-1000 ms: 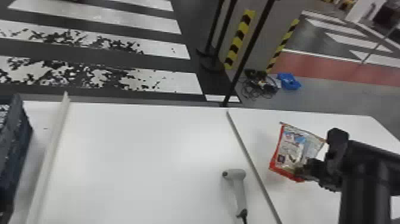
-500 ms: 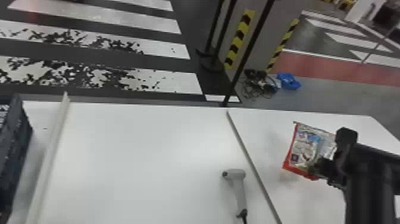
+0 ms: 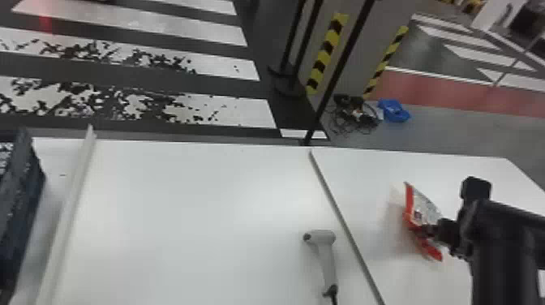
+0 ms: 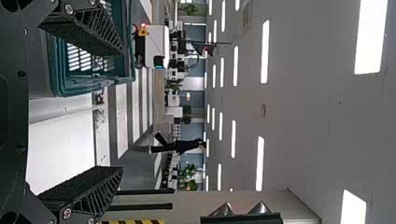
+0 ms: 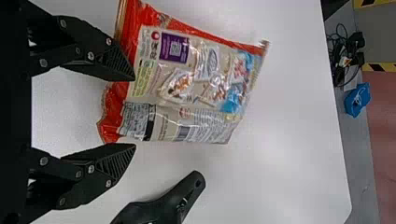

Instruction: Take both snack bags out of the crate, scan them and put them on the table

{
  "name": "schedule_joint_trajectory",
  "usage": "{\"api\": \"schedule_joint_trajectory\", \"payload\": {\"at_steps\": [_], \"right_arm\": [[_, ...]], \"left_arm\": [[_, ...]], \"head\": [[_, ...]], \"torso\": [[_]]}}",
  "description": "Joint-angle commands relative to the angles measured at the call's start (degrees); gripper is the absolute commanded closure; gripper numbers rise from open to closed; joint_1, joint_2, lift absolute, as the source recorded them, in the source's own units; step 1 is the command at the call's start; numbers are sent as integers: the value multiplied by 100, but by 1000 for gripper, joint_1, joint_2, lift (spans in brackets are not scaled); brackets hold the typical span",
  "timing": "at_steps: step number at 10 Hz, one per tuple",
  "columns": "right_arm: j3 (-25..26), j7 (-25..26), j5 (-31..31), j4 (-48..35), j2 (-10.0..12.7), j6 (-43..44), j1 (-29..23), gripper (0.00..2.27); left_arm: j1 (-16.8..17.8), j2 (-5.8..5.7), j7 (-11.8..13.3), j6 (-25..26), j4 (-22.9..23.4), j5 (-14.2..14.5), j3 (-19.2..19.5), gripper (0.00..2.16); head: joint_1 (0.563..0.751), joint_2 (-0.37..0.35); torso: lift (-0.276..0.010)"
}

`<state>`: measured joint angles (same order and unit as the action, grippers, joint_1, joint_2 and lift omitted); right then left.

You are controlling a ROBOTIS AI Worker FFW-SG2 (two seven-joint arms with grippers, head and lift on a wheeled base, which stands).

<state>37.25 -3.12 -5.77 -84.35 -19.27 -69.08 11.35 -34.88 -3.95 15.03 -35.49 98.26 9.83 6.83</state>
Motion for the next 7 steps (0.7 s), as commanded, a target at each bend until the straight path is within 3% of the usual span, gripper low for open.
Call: {"api": "schedule_joint_trajectory", "payload": {"at_steps": [1,6,7], "right_arm": [[80,4,-12,42,-15,3,-19,53],[370,101,560,-644,46,618,-239,56],[388,66,735,-951,152,689,-318,60]], "left_arm": [[-1,0,0,-5,9,2,3,124],[-19,17,0,-5,26,2,3,124],[-28,17,0,-23,18,2,3,124]], "head": [[695,-350],[695,-350],[695,-350]], "torso": [[-91],[-91],[-91]]}}
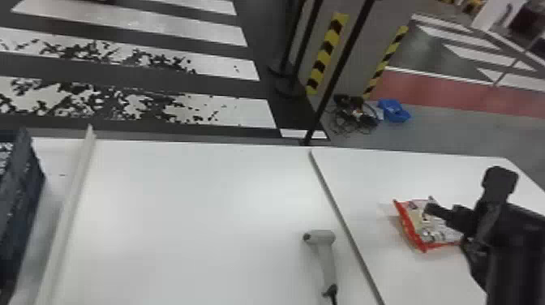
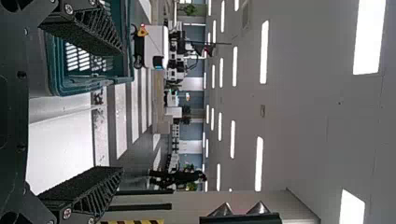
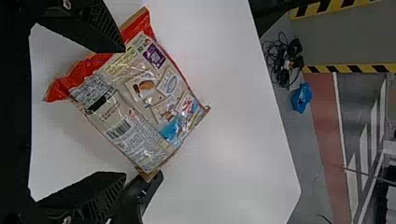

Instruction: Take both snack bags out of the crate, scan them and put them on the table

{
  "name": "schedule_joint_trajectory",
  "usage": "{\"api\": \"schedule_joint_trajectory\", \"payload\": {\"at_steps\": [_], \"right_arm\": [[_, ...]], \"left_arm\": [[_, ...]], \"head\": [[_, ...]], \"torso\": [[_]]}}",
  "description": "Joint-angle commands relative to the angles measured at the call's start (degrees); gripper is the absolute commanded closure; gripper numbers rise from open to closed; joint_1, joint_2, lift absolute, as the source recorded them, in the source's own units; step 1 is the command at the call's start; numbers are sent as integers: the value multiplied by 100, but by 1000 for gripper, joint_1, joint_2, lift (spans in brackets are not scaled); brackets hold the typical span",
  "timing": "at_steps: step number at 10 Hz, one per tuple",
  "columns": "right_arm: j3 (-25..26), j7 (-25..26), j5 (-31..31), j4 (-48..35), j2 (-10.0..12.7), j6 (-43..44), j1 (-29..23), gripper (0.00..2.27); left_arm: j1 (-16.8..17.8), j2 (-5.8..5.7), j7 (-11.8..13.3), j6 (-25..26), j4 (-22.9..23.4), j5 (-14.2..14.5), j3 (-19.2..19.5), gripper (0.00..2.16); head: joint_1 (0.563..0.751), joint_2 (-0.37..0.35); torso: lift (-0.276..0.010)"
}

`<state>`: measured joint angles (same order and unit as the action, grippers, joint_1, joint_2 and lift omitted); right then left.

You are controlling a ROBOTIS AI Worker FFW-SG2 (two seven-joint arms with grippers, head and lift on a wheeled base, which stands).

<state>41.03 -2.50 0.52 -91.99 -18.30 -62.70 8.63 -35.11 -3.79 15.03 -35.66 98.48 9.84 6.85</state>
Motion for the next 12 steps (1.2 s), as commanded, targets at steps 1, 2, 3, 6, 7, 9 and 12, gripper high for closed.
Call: {"api": "schedule_joint_trajectory", "payload": {"at_steps": [1,2,3,6,7,9,12], "right_arm": [[19,-101,343,-495,195,174,-125,36],[-60,-294,449,-724,353,245,-186,22],[-262,-417,537,-908,511,245,-230,19],[-1185,-567,748,-1022,863,930,-371,12],[-1449,-567,880,-1102,1003,1124,-441,12],[-1871,-549,1222,-1269,1302,2090,-749,12],[-2213,-444,1275,-1611,1835,2178,-968,9]], "left_arm": [[-13,1,0,-6,4,0,0,124],[-13,1,0,-6,22,0,0,124],[-13,1,0,11,57,0,0,124],[-66,1,0,29,101,-9,35,124],[-83,1,0,29,110,-9,62,124],[-101,1,0,46,145,-9,79,124],[-75,10,-62,169,180,-88,18,124]], "head": [[695,-350],[695,-350],[695,-350],[695,-350],[695,-344],[695,-237],[695,-146]], "torso": [[-91],[-91],[-91],[-91],[-91],[-91],[-91]]}}
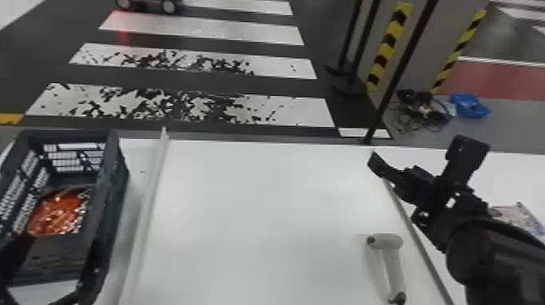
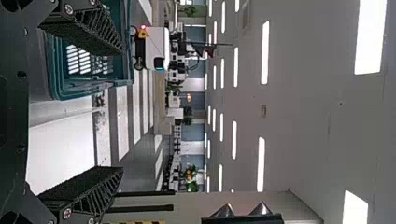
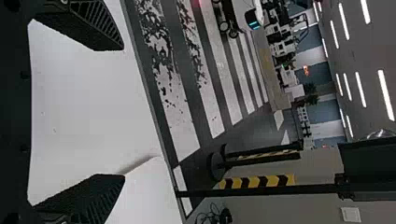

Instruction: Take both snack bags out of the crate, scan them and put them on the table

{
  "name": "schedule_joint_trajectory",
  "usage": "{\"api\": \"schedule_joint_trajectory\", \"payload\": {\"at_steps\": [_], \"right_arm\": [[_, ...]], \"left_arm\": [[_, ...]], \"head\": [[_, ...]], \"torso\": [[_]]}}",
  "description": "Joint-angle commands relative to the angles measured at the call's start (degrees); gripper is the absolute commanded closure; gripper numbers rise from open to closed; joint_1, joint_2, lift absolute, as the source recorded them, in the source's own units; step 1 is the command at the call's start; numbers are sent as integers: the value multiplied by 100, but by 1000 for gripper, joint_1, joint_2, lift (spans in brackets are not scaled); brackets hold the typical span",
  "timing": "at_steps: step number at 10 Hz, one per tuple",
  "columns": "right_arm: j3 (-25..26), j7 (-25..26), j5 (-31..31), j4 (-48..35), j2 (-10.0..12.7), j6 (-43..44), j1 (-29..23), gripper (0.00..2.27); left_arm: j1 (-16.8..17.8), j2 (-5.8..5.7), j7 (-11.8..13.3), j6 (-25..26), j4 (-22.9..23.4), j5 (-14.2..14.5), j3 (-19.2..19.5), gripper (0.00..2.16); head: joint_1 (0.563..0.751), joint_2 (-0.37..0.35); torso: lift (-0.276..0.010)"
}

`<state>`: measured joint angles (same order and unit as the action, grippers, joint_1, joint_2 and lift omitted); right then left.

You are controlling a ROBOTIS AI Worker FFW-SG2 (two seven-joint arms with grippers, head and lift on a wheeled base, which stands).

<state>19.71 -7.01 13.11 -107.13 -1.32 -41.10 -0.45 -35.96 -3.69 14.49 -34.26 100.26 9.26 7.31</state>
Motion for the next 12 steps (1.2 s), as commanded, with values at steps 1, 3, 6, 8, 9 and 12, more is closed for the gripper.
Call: {"api": "schedule_joint_trajectory", "payload": {"at_steps": [1,3,6,8,9,12], "right_arm": [[-230,24,42,-283,138,18,-219,9],[-714,24,25,-792,138,36,-755,6],[-1206,-55,-133,-1056,138,704,-1300,-1],[-1373,-116,-204,-933,138,1970,-1493,-1],[-1478,-99,-318,-722,138,2690,-1564,-1],[-1716,33,-643,113,138,4255,-1564,-1]], "left_arm": [[19,0,-34,48,20,-56,-80,124],[27,0,-113,48,29,-65,-107,124],[89,0,-201,30,20,-74,-212,124],[124,-18,-236,118,20,-109,-256,124],[151,-26,-262,153,20,-109,-256,124],[221,-9,-289,171,-59,-109,-256,124]], "head": [[695,-119],[695,-77],[695,-4],[695,19],[695,20],[695,26]], "torso": [[-91],[-91],[-91],[-91],[-91],[-91]]}}
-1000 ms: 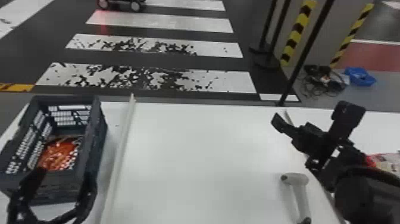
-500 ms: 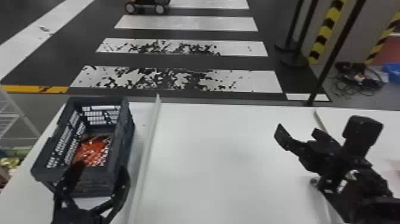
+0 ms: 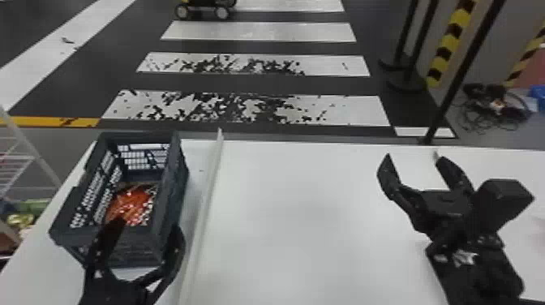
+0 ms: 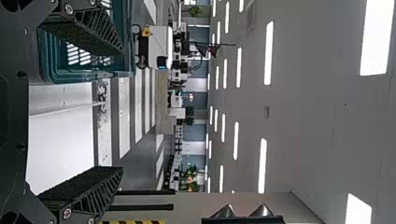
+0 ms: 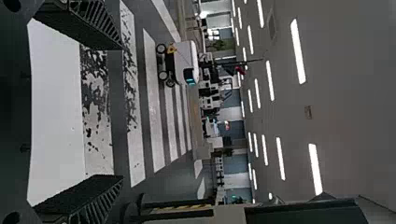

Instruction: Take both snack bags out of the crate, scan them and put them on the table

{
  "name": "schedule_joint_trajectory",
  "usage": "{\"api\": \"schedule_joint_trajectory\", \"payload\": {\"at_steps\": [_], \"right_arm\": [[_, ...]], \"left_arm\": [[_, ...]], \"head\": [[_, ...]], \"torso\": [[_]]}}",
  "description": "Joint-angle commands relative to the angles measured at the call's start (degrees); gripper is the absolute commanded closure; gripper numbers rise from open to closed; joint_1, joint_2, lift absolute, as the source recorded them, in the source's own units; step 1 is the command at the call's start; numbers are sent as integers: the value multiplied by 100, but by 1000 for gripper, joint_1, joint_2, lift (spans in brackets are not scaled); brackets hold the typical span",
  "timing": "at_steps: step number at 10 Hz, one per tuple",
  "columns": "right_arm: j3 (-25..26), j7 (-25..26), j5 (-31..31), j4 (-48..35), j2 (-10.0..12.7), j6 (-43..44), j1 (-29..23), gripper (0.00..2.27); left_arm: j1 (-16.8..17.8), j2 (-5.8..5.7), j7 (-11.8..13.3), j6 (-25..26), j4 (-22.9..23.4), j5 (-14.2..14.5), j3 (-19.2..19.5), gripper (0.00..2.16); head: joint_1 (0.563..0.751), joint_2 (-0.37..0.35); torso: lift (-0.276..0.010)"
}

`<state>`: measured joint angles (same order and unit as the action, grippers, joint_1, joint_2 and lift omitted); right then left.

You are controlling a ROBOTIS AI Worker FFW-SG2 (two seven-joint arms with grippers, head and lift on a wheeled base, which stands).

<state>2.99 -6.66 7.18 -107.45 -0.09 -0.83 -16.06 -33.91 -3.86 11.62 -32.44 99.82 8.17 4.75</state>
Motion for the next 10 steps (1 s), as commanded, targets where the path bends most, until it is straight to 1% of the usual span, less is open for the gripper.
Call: {"api": "schedule_joint_trajectory", "payload": {"at_steps": [1,3,6,7,9,10], "right_arm": [[-159,121,-155,373,14,667,-55,-1],[-422,350,-410,892,14,1616,-134,-1],[-554,587,-498,1191,14,2020,-328,-1],[-580,613,-498,1331,14,2249,-381,-1],[-616,657,-498,1384,14,2319,-460,-1],[-651,657,-498,1437,14,2354,-495,-1]], "left_arm": [[24,8,-20,-11,-16,0,0,124],[95,17,-64,-11,2,0,-9,124],[112,34,-143,-29,20,-9,-79,124],[121,43,-187,-29,20,-79,-132,124],[121,61,-266,-11,55,-96,-176,124],[121,87,-292,6,143,-88,-176,124]], "head": [[695,27],[695,42],[695,64],[695,65],[695,62],[695,61]], "torso": [[-91],[-91],[-91],[-91],[-91],[-91]]}}
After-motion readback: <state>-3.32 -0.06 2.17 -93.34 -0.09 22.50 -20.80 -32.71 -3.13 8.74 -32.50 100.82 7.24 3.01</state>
